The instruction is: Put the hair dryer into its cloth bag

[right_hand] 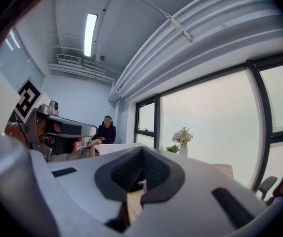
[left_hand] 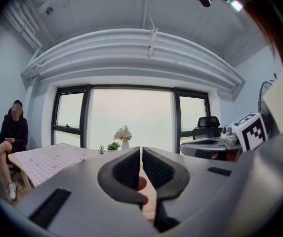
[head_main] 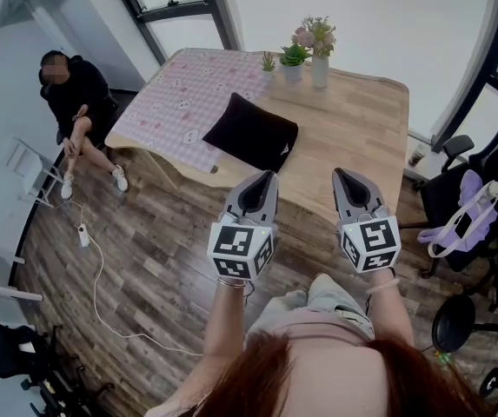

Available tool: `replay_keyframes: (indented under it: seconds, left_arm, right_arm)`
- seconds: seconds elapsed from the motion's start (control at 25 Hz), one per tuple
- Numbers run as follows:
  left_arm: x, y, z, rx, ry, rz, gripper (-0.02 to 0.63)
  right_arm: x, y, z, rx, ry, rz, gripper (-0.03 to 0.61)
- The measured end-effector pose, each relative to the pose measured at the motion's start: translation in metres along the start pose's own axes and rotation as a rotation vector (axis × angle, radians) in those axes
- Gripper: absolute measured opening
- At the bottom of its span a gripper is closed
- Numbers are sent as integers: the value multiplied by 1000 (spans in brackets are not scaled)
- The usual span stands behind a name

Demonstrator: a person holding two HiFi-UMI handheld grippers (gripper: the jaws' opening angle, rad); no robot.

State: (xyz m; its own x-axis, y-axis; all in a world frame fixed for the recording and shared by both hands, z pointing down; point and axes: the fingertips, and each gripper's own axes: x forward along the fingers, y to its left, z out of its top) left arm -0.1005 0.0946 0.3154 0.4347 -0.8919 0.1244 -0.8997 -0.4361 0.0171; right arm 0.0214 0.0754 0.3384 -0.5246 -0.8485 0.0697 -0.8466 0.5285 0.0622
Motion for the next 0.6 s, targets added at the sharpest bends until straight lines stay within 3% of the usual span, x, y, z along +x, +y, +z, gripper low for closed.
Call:
replay_keyframes:
  seconds: [0.6]
  left_arm:
    - [34,-37,6,-18,15,40,20]
  right_arm:
    - [-7,-36,14,-22,-8,62,0]
